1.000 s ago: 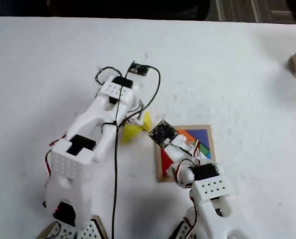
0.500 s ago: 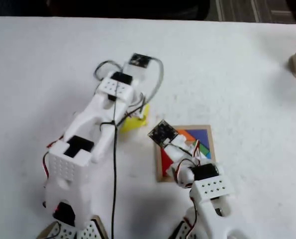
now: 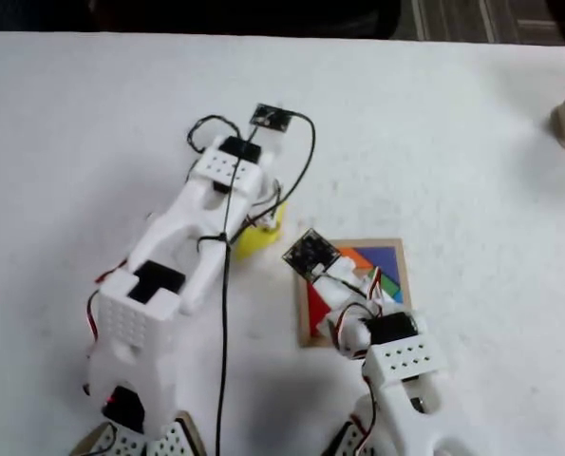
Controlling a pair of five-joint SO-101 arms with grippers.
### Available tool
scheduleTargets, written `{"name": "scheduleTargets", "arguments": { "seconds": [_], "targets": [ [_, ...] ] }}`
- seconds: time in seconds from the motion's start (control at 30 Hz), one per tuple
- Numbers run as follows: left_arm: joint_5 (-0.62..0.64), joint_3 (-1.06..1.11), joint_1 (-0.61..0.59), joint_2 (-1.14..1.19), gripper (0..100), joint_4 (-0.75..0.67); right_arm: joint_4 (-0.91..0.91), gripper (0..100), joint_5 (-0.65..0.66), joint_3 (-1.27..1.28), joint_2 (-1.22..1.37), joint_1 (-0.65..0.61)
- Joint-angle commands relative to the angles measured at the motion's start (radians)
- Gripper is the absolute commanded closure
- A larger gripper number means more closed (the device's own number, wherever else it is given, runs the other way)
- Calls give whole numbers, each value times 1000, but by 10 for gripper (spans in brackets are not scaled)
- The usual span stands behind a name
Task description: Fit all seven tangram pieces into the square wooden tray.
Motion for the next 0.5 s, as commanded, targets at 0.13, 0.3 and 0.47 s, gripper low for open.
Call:
{"name": "scheduleTargets", "arguments": {
  "seconds": [0.13, 0.3, 0.47],
  "targets": [
    [15, -71, 122, -42, 828, 132, 7, 981, 9, -2, 1, -15],
    [15, -68, 183, -39, 828, 133, 7, 981, 9, -2, 1, -15],
    [15, -71, 186, -47, 828, 129, 7, 981, 9, -2, 1, -15]
  ]
}}
